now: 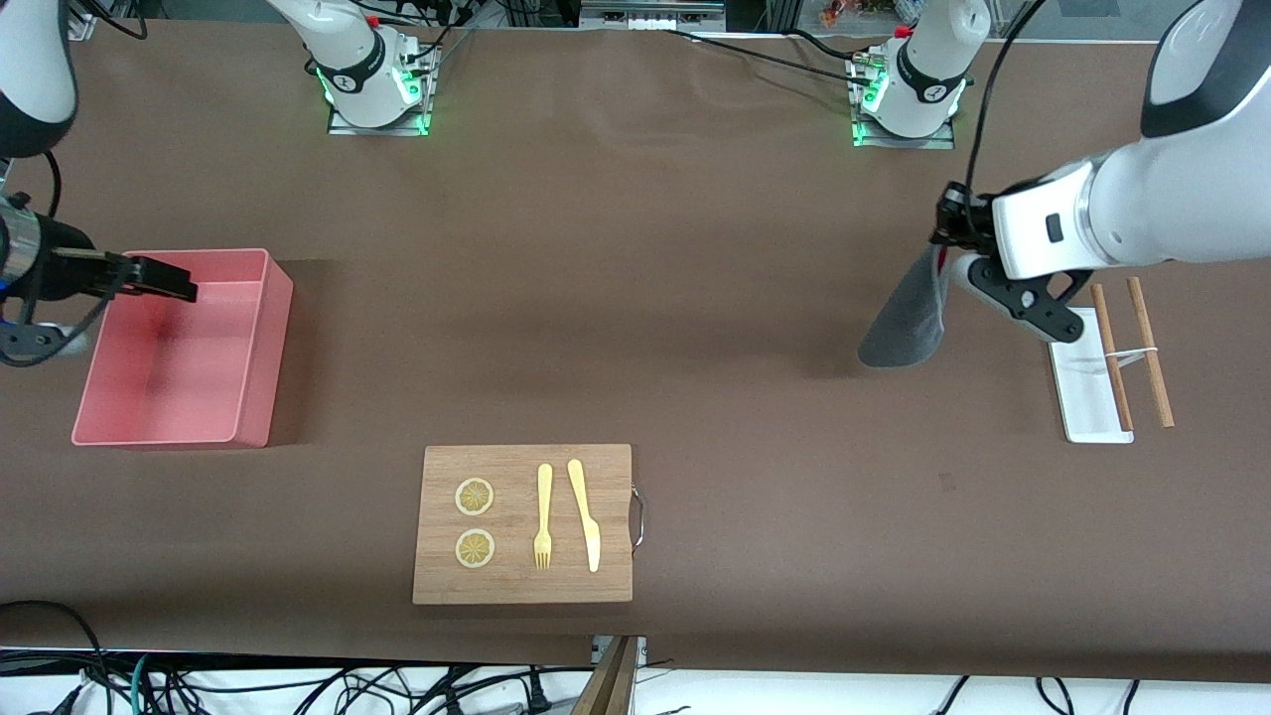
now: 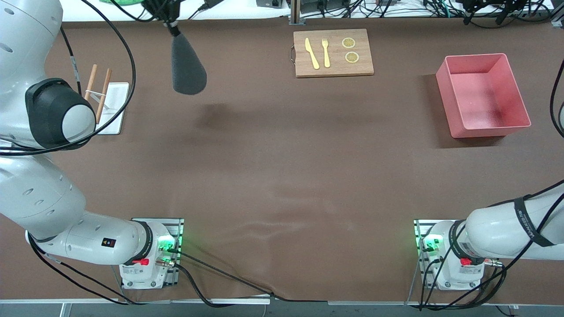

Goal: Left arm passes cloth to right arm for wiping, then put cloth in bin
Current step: 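Carry the cloth with the left gripper while the right gripper approaches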

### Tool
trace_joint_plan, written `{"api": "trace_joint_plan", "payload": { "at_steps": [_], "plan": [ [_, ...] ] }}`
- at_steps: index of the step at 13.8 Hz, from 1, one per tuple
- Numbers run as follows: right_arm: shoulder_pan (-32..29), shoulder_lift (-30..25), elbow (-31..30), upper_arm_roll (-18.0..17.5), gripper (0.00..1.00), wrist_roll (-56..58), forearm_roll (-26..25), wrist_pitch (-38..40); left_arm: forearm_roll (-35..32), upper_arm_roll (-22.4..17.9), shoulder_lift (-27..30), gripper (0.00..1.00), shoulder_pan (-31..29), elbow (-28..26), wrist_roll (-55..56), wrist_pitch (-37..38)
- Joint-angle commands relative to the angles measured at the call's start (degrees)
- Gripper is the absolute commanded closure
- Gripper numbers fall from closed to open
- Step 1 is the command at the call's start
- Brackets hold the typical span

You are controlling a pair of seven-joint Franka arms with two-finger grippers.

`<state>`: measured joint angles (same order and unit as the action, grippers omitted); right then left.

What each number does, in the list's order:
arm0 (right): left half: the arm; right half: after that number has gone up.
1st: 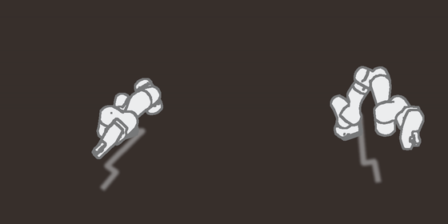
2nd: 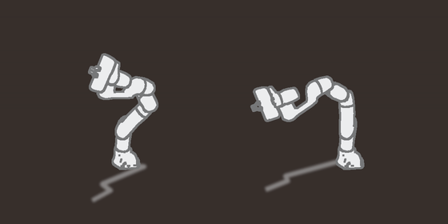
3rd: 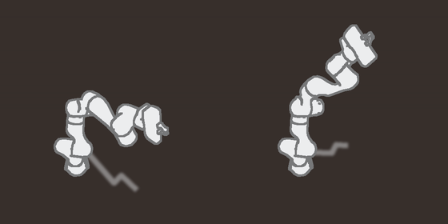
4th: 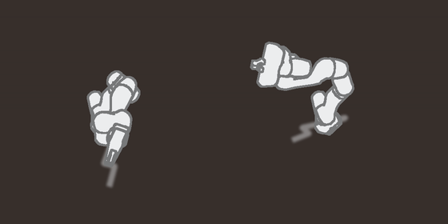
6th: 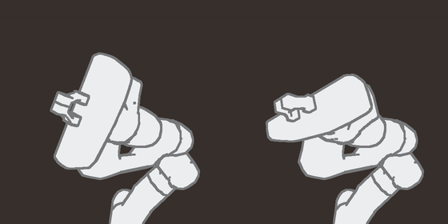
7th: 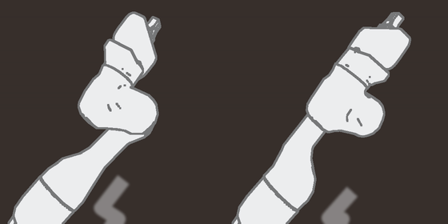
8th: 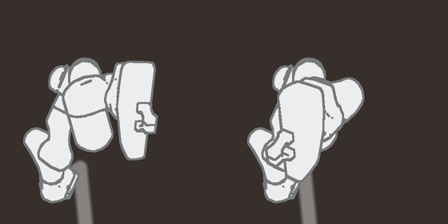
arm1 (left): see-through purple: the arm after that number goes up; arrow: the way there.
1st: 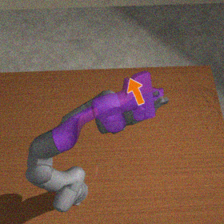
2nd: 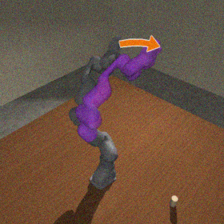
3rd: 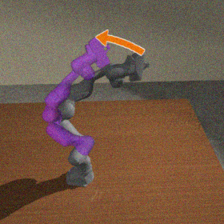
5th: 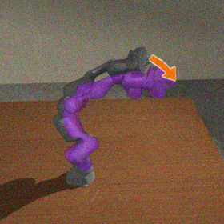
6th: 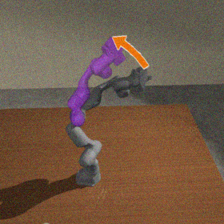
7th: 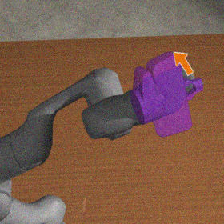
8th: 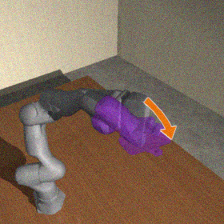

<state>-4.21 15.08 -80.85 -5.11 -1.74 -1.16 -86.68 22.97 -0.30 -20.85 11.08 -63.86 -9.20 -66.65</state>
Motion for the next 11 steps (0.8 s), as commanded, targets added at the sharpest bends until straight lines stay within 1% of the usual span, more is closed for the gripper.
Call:
{"api": "trace_joint_plan", "payload": {
  "at_steps": [1,3,4,5,7,10,11],
  "plan": [
    [2.3,2.6,1.2,0.1,0.00,-3.9,2.3,-2.4,10.7,-1.0,-0.4,1.00,2.6,3.0,2.7,-3.7],
    [3.2,4.2,1.2,0.0,0.00,-10.3,4.8,-4.3,21.4,-1.1,-0.9,1.00,2.9,2.8,2.5,-7.2],
    [4.5,4.9,1.2,0.0,0.00,-12.7,5.0,-5.5,25.9,-1.1,-2.1,1.00,3.7,2.8,2.4,-9.6],
    [5.7,5.5,1.2,0.0,0.00,-15.5,5.1,-6.8,28.8,-1.1,-2.5,1.00,5.2,2.3,2.4,-13.3],
    [8.4,6.6,1.2,0.0,0.00,-20.7,5.2,-9.4,30.5,-1.1,-3.0,1.00,9.9,2.1,2.7,-21.0],
    [11.8,7.9,1.3,0.0,0.00,-31.9,10.1,-13.2,34.4,-1.1,-3.1,1.00,15.4,2.0,2.8,-34.5],
    [13.1,8.0,1.3,0.0,0.00,-34.9,10.8,-14.4,34.9,-1.1,-3.1,1.00,16.9,1.7,3.1,-37.6]
  ]
}}
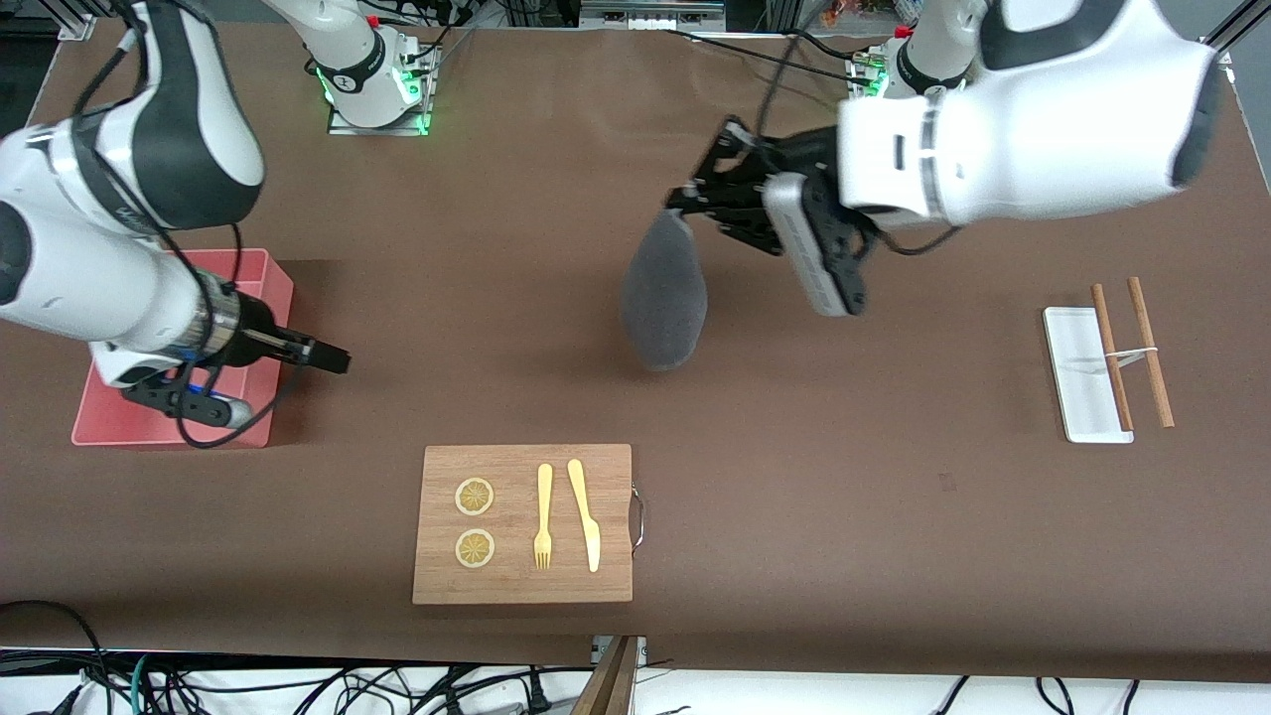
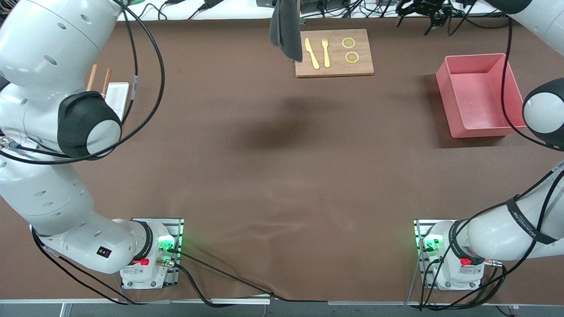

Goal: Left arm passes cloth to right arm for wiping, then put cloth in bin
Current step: 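Carry the cloth with the left gripper while the right gripper approaches, then grasp the hanging cloth with the right gripper below the left gripper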

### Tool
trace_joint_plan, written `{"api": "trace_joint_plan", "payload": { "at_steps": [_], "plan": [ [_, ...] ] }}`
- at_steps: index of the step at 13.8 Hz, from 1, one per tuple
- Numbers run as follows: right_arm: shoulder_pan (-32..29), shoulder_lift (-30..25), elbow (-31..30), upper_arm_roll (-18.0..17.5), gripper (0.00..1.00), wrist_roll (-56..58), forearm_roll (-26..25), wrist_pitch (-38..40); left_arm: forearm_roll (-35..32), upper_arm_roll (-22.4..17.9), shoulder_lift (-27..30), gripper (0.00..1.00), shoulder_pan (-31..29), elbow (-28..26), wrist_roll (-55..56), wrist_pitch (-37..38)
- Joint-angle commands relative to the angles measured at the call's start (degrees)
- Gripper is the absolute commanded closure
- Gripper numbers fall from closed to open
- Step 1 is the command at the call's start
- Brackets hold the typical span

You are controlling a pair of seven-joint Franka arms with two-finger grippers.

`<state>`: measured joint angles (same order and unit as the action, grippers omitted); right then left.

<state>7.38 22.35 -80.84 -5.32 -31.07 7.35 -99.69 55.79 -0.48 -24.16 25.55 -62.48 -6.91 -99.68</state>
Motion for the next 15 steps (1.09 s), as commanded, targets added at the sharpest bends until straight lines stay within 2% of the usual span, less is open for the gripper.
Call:
{"api": "trace_joint_plan", "payload": {
  "at_steps": [1,4,8,13,15],
  "plan": [
    [3.3,1.3,1.3,0.3,0.00,-8.0,2.3,-2.3,2.4,-0.9,0.2,1.00,3.5,-0.4,1.5,-6.4],
    [6.4,2.0,1.3,0.2,0.00,-16.2,3.0,-5.8,7.3,-0.9,0.2,1.00,6.4,-0.7,4.9,-12.8],
    [8.0,2.1,1.3,0.2,0.00,-21.7,11.6,-7.3,14.0,-0.9,-0.4,1.00,10.4,-0.9,11.4,-22.6],
    [8.6,1.8,1.0,0.2,0.00,-22.9,15.6,-6.7,16.4,-0.9,-0.5,1.00,10.8,-0.4,20.6,-23.5],
    [9.5,1.6,1.0,0.1,0.00,-26.0,15.7,-5.6,16.4,-0.8,-0.4,1.00,10.8,0.1,24.7,-23.5]
  ]
}}
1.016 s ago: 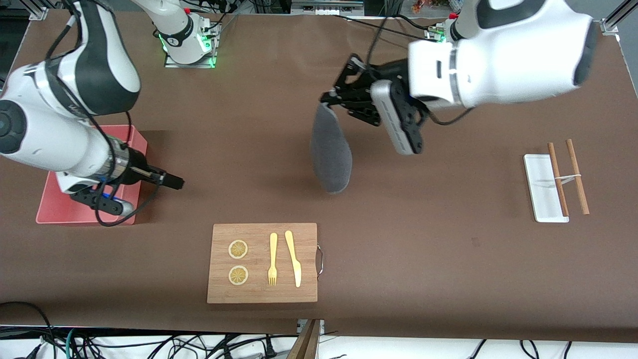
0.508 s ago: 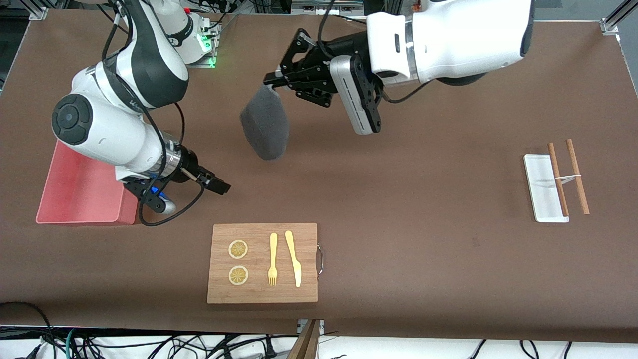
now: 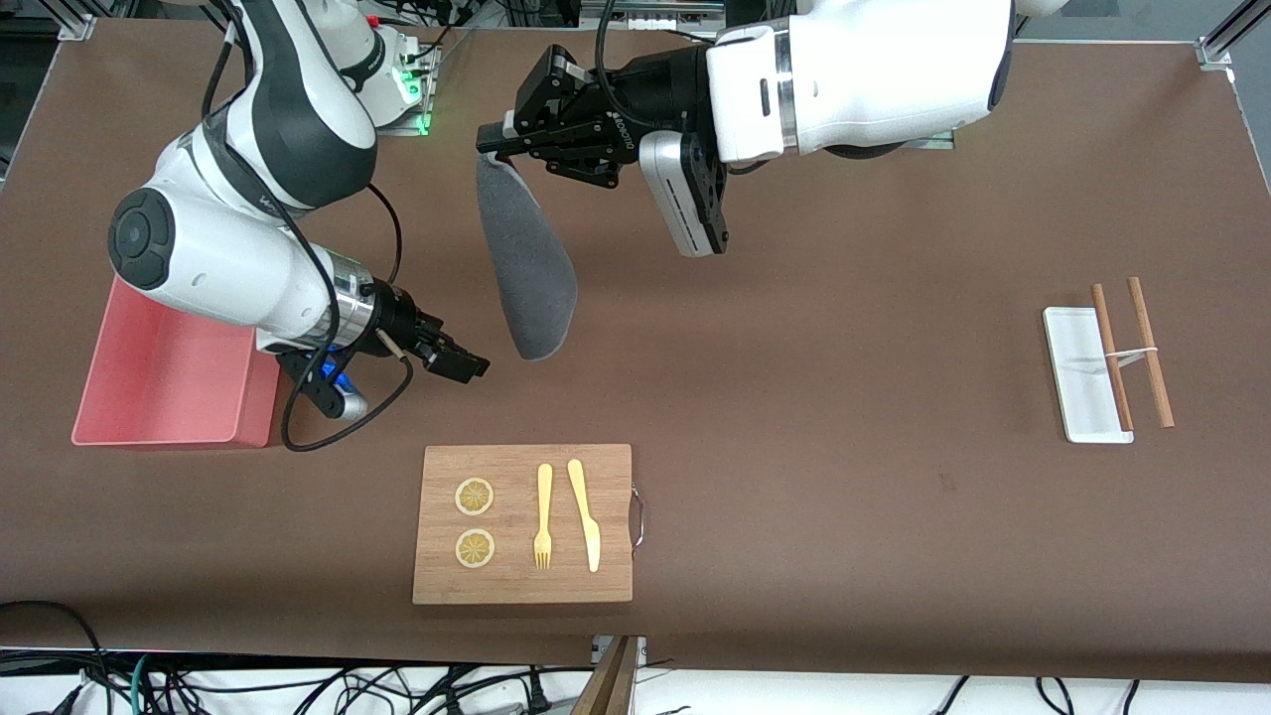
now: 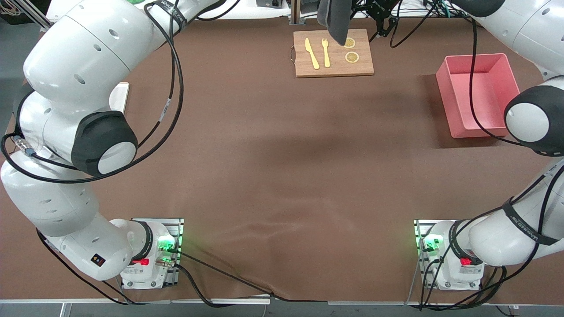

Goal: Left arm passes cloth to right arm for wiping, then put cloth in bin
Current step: 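Grasp the hanging cloth with the right gripper below the left gripper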

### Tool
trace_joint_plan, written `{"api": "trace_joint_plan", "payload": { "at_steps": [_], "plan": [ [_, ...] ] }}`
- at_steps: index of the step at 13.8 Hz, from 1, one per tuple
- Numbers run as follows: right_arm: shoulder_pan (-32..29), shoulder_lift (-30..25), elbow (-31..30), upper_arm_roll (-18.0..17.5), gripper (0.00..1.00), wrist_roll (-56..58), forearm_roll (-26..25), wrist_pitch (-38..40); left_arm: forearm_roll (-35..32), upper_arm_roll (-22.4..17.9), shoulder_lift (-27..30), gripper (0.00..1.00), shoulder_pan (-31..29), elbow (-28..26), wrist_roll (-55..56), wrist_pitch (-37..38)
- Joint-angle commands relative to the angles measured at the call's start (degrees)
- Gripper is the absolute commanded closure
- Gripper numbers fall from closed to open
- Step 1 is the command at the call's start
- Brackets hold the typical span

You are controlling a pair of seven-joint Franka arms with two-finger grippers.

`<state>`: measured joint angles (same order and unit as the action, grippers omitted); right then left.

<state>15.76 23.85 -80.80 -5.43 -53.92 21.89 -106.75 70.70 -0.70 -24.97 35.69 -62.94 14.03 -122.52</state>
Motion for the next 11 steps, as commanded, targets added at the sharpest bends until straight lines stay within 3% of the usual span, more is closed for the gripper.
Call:
{"api": "trace_joint_plan", "payload": {
  "at_steps": [1,11],
  "plan": [
    [1.1,0.1,1.0,-0.5,0.00,-4.5,1.2,1.5,1.5,-0.6,0.4,1.00,0.7,0.6,5.3,-0.7],
    [0.6,0.2,1.8,-1.2,0.00,-2.5,3.6,3.0,1.5,-0.6,0.4,1.00,1.2,0.9,11.3,-0.9]
  ]
}}
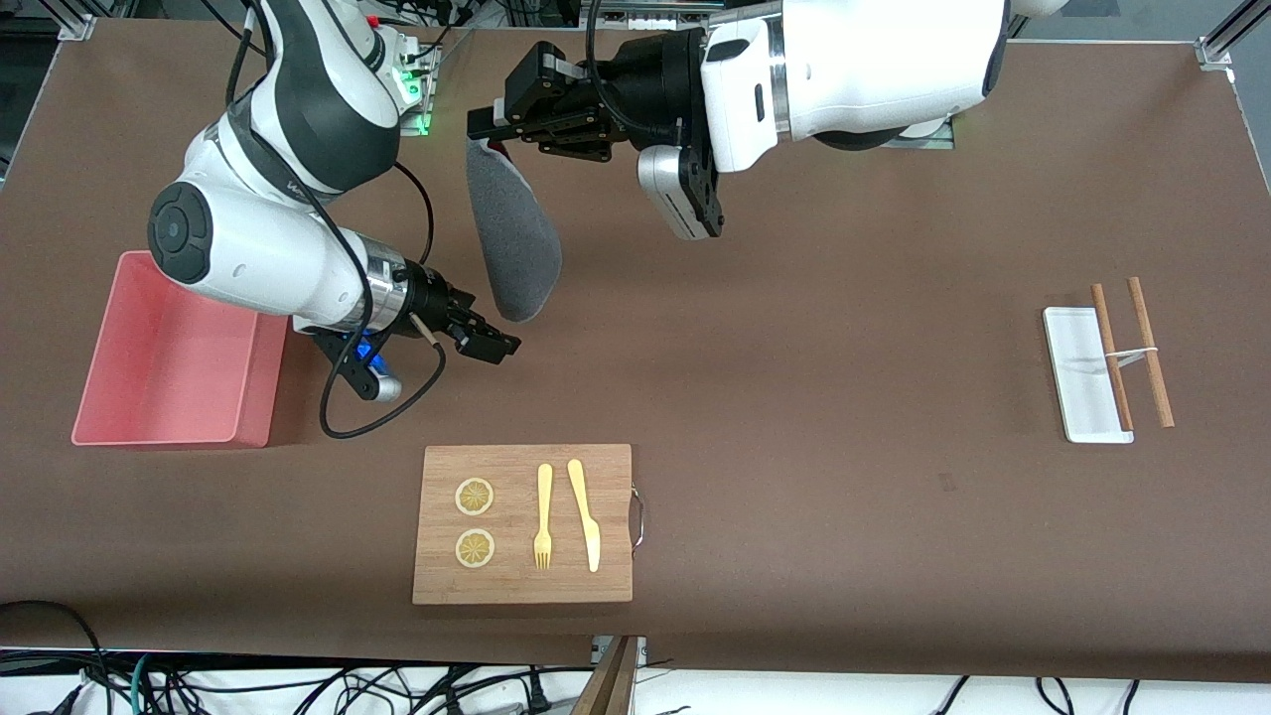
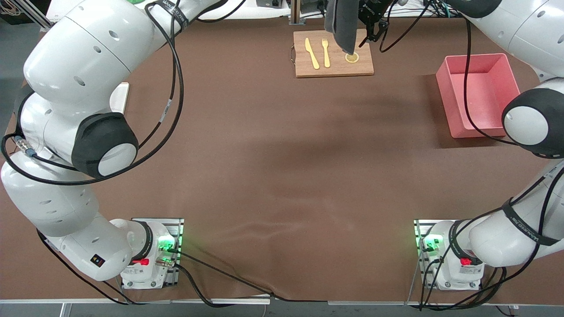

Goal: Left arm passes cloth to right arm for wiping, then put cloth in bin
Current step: 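Grasp the hanging cloth with the right gripper below the left gripper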

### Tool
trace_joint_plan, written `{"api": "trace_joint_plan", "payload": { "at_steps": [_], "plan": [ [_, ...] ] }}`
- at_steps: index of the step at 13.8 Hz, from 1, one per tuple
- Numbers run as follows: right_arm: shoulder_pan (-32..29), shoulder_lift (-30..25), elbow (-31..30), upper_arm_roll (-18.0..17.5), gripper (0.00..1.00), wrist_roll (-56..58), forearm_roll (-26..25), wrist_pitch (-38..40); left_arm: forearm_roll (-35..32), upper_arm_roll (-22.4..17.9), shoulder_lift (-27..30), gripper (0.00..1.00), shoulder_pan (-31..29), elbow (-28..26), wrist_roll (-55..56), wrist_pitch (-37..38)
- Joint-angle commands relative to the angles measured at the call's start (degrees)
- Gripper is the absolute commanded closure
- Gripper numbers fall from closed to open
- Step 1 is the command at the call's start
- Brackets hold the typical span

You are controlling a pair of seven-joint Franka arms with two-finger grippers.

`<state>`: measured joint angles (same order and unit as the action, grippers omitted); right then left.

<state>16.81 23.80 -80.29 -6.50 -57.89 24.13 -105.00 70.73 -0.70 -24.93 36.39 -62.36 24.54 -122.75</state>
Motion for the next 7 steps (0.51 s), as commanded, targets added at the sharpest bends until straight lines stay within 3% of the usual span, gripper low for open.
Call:
{"api": "trace_joint_plan", "payload": {
  "at_steps": [1,7],
  "plan": [
    [-0.2,0.3,1.4,-0.2,0.00,1.2,1.4,1.2,1.5,-0.6,0.4,1.00,0.5,0.3,0.8,-0.6],
    [0.2,0.5,1.0,-0.8,0.00,1.2,4.6,3.1,1.5,-0.7,0.3,1.00,0.5,0.2,0.9,-0.6]
  ]
}}
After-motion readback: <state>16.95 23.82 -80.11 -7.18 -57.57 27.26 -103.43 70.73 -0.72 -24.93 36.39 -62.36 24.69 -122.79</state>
